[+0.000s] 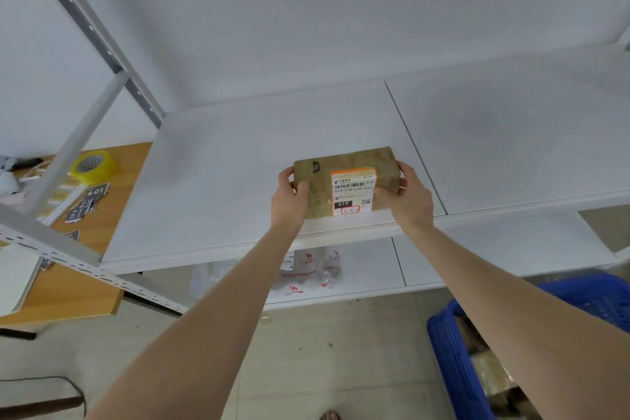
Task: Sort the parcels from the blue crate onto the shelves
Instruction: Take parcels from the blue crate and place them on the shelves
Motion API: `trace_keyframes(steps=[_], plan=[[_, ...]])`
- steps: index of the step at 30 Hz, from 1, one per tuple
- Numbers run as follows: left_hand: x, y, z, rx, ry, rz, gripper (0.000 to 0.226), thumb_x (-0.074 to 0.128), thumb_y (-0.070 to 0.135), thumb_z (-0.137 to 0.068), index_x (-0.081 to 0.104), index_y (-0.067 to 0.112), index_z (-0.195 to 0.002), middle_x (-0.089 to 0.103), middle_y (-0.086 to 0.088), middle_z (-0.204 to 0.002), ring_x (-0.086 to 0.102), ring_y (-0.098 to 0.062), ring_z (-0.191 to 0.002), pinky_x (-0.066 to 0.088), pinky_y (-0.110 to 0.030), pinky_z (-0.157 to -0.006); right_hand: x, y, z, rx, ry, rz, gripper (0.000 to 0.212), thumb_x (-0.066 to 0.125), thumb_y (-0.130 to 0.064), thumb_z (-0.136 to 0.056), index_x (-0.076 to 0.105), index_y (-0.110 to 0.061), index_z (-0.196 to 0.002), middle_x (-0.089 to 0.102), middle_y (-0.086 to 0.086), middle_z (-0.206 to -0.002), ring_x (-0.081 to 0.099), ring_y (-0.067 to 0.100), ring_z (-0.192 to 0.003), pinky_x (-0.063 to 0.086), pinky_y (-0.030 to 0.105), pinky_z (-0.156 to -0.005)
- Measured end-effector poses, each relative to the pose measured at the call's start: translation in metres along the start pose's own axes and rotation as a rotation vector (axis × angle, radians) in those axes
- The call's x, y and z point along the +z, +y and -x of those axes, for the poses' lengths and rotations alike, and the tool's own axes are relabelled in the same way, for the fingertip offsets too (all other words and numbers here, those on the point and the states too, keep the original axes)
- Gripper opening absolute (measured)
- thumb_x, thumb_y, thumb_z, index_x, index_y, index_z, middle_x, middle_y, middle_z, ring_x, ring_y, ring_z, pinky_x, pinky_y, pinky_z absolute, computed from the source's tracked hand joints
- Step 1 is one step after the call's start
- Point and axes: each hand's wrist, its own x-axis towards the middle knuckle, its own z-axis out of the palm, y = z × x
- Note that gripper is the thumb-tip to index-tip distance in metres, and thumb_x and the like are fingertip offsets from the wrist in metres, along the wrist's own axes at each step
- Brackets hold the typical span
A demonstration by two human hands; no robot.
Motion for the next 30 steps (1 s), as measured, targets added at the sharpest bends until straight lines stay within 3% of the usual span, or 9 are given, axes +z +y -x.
trace_keyframes(steps=[5, 7, 10, 15, 20, 30], plan=[[0.005, -0.001, 0.008, 0.01, 0.009, -0.045, 0.043, 0.039, 0.02, -0.097, 0.035, 0.021, -0.14, 0.058, -0.001, -0.105, 0.055, -0.021, -0.086, 0.042, -0.024, -0.062, -0.007, 0.01, 0.002, -0.04, -0.027, 0.057, 0.061, 0.068, -0.049, -0.081, 0.048, -0.025, -0.133, 0.06, 0.0, -0.123, 0.061, 0.02, -0.105, 0.05, 0.043, -0.093], [0.006, 0.0, 0.009, 0.044, 0.017, -0.116, 0.046, 0.039, 0.022, -0.099, 0.032, 0.019, -0.143, 0.056, -0.005, -0.119, 0.054, -0.022, -0.097, 0.041, -0.025, -0.071, -0.011, 0.01, 0.002, -0.082, -0.028, 0.141, 0.063, 0.065, -0.043, -0.085, 0.043, -0.021, -0.139, 0.05, 0.004, -0.133, 0.059, 0.022, -0.109, 0.05, 0.043, -0.093], [0.005, 0.001, 0.013, 0.168, 0.037, -0.308, 0.053, 0.043, 0.027, -0.098, 0.025, 0.019, -0.148, 0.038, -0.006, -0.141, 0.05, -0.022, -0.115, 0.038, -0.025, -0.085, -0.018, 0.008, 0.001, -0.206, -0.031, 0.244, 0.068, 0.065, -0.025, -0.089, 0.03, -0.02, -0.147, 0.033, 0.005, -0.146, 0.054, 0.022, -0.116, 0.049, 0.04, -0.093], [0.001, 0.002, 0.017, 0.487, 0.08, -0.665, 0.052, 0.056, 0.017, -0.089, 0.043, 0.015, -0.139, 0.04, -0.001, -0.142, 0.037, -0.018, -0.13, 0.044, -0.032, -0.094, -0.026, 0.002, 0.0, -0.429, -0.054, 0.494, 0.05, 0.059, -0.014, -0.092, 0.045, -0.016, -0.14, 0.026, 0.004, -0.153, 0.036, 0.024, -0.133, 0.048, 0.039, -0.095], [0.008, 0.006, 0.017, 0.582, 0.06, -0.917, 0.036, 0.051, 0.01, -0.091, 0.058, 0.015, -0.126, 0.05, 0.002, -0.134, 0.046, -0.021, -0.119, 0.049, -0.035, -0.076, -0.031, 0.001, -0.001, -0.514, -0.052, 0.565, 0.04, 0.051, -0.007, -0.094, 0.054, -0.013, -0.134, 0.045, 0.004, -0.14, 0.041, 0.027, -0.126, 0.05, 0.042, -0.086], [0.013, 0.016, 0.022, 0.533, 0.126, -1.018, 0.034, 0.05, 0.003, -0.09, 0.058, 0.015, -0.121, 0.053, -0.002, -0.125, 0.05, -0.023, -0.107, 0.036, -0.029, -0.065, -0.031, 0.001, -0.005, -0.493, -0.071, 0.551, 0.037, 0.047, -0.002, -0.092, 0.058, -0.011, -0.126, 0.045, 0.004, -0.137, 0.055, 0.029, -0.108, 0.049, 0.038, -0.08]])
